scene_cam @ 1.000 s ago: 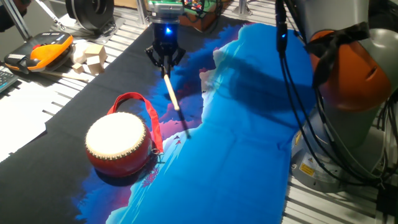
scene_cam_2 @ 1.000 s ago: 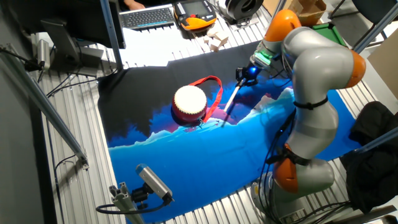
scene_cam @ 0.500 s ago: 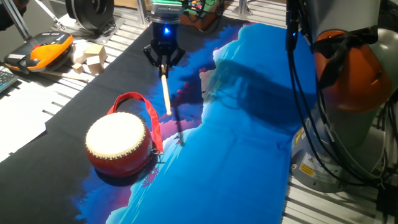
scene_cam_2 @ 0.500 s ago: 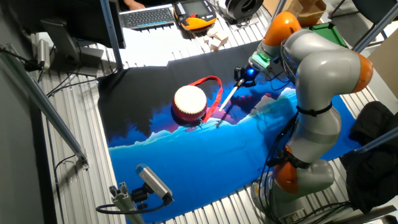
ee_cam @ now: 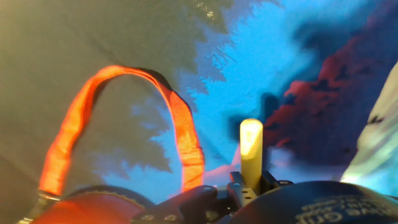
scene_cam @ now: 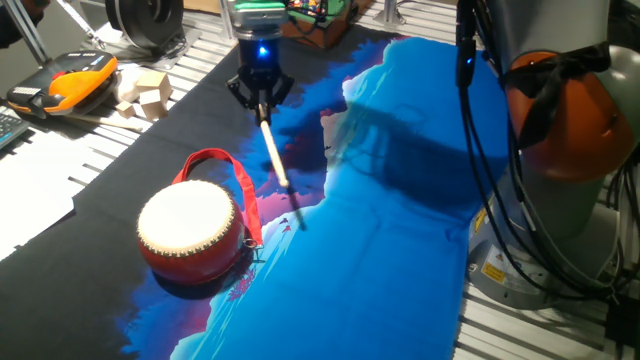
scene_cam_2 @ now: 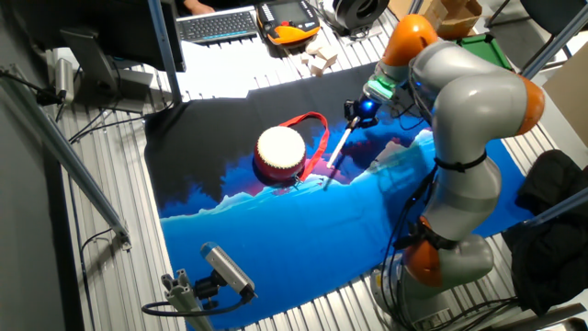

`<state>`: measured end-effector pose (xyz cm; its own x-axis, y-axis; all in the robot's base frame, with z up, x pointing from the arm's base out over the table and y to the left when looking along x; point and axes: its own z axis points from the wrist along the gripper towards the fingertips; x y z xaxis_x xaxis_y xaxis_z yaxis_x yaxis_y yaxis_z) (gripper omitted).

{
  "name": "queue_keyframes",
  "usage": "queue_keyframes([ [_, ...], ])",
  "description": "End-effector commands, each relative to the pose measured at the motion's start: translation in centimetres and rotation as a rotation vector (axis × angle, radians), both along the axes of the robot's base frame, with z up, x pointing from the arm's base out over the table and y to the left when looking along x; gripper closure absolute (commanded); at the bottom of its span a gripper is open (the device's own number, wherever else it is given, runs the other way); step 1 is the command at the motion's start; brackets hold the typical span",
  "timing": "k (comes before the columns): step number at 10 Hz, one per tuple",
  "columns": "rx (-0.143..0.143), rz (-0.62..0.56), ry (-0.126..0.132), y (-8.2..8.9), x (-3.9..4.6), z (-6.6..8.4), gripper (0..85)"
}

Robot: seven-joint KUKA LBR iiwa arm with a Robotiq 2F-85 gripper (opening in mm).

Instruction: Play the drum

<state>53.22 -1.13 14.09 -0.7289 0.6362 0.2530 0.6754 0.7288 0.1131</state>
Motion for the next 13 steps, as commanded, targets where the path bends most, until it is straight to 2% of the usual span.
queue_keyframes([
  [1, 0.01, 0.018, -0.019, -0.1, -0.01, 0.0, 85.0],
  [2, -0.003, 0.041, -0.028, -0.1, -0.01, 0.0, 85.0],
  [4, 0.014, 0.055, -0.059, -0.1, -0.01, 0.0, 85.0],
  [5, -0.008, 0.077, -0.073, -0.1, -0.01, 0.0, 85.0],
  [7, -0.022, 0.104, -0.105, -0.1, -0.01, 0.0, 85.0],
  [8, -0.007, 0.115, -0.103, -0.1, -0.01, 0.0, 85.0],
  [10, 0.001, 0.102, -0.102, -0.1, -0.01, 0.0, 85.0],
  [12, 0.058, 0.065, -0.088, 0.0, 0.07, 0.1, 85.0],
  [13, 0.062, 0.049, -0.075, 1.0, 0.75, 0.9, 85.0],
])
